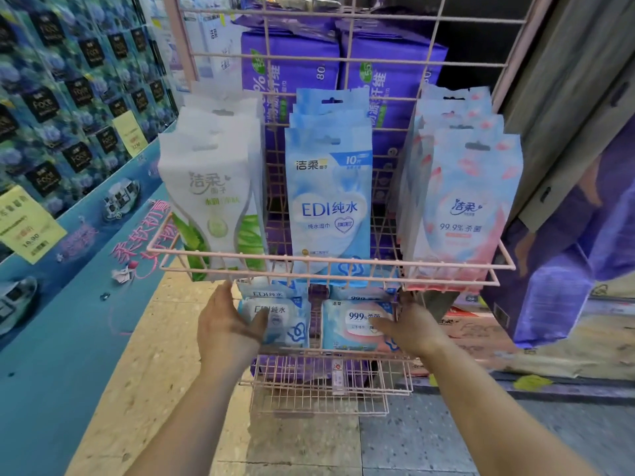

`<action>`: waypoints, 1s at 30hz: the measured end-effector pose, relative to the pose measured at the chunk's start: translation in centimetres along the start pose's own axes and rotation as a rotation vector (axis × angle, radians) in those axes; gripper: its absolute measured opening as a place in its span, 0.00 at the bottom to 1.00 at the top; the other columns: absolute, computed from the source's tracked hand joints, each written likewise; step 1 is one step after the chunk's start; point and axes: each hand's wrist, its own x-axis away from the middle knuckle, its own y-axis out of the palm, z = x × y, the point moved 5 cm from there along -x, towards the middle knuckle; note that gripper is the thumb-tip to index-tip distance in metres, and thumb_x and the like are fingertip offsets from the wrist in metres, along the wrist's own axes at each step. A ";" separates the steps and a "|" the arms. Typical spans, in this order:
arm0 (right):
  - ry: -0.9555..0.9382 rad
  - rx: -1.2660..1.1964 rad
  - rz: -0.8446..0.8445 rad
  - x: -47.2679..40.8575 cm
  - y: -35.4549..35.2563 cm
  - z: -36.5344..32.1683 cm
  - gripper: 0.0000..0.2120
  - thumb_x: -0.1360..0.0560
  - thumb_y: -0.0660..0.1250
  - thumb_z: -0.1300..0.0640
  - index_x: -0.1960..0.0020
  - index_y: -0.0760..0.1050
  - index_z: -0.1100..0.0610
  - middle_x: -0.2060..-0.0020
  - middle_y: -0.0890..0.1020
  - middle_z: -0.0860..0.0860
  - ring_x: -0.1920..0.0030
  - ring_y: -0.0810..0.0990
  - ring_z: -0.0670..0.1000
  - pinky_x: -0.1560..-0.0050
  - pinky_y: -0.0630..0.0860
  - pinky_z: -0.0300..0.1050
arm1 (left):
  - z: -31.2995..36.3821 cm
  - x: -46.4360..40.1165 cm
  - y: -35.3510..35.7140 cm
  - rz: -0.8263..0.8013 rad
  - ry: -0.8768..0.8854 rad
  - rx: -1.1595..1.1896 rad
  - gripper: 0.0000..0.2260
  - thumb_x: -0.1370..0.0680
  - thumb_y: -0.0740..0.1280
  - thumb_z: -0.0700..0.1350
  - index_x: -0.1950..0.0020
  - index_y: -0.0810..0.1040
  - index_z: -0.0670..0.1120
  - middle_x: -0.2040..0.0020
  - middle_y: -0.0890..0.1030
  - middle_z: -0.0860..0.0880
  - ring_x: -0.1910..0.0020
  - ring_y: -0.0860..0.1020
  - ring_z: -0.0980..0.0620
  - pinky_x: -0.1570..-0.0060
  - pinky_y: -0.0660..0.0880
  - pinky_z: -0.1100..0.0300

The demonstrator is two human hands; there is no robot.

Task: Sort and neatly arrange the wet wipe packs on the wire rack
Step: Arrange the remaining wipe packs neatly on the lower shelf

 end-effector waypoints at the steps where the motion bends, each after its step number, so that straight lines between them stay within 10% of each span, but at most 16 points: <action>1: -0.009 -0.021 0.010 -0.2 0.2 -0.2 0.22 0.25 0.69 0.52 0.35 0.69 0.60 0.48 0.80 0.57 0.50 0.78 0.55 0.51 0.76 0.44 | 0.0 -0.8 -0.1 -0.074 -0.028 0.022 0.29 0.33 0.75 0.51 0.36 0.69 0.47 0.43 0.79 0.44 0.45 0.78 0.40 0.46 0.75 0.51; 10: -0.026 -0.180 -0.001 -0.1 0.7 -0.3 0.18 0.26 0.70 0.56 0.39 0.70 0.55 0.48 0.80 0.53 0.50 0.82 0.58 0.48 0.78 0.49 | 0.6 -2.9 2.6 -0.325 0.058 -0.118 0.28 0.31 0.74 0.47 0.34 0.67 0.46 0.36 0.69 0.46 0.36 0.69 0.46 0.34 0.68 0.54; 15: 0.029 -0.546 0.022 -3.0 1.4 1.7 0.21 0.45 0.80 0.45 0.54 0.82 0.51 0.53 0.87 0.52 0.51 0.85 0.54 0.42 0.79 0.55 | 0.0 -4.1 2.5 -0.270 -0.012 0.047 0.26 0.34 0.76 0.55 0.41 0.76 0.47 0.42 0.77 0.45 0.43 0.77 0.45 0.39 0.75 0.49; 19: 0.053 -0.603 0.097 -2.8 1.4 0.7 0.12 0.33 0.77 0.51 0.53 0.79 0.53 0.60 0.85 0.50 0.62 0.83 0.42 0.58 0.78 0.31 | 2.0 -3.2 2.3 -0.242 0.058 0.002 0.20 0.24 0.67 0.51 0.34 0.72 0.46 0.35 0.70 0.41 0.34 0.70 0.42 0.32 0.66 0.51; 24: 0.022 -0.446 0.211 -2.8 1.2 1.1 0.14 0.27 0.71 0.47 0.49 0.75 0.55 0.60 0.81 0.47 0.57 0.80 0.49 0.53 0.72 0.40 | 1.3 -3.5 1.9 -0.154 0.066 -0.051 0.09 0.22 0.65 0.47 0.46 0.79 0.44 0.47 0.82 0.40 0.49 0.79 0.39 0.51 0.73 0.54; 30: -0.009 -0.535 0.237 -2.6 1.0 0.9 0.09 0.25 0.69 0.53 0.50 0.74 0.58 0.64 0.80 0.49 0.59 0.79 0.51 0.59 0.72 0.37 | 1.0 -3.1 0.7 -0.065 0.002 0.071 0.13 0.23 0.66 0.51 0.42 0.82 0.47 0.41 0.82 0.46 0.42 0.78 0.44 0.42 0.71 0.57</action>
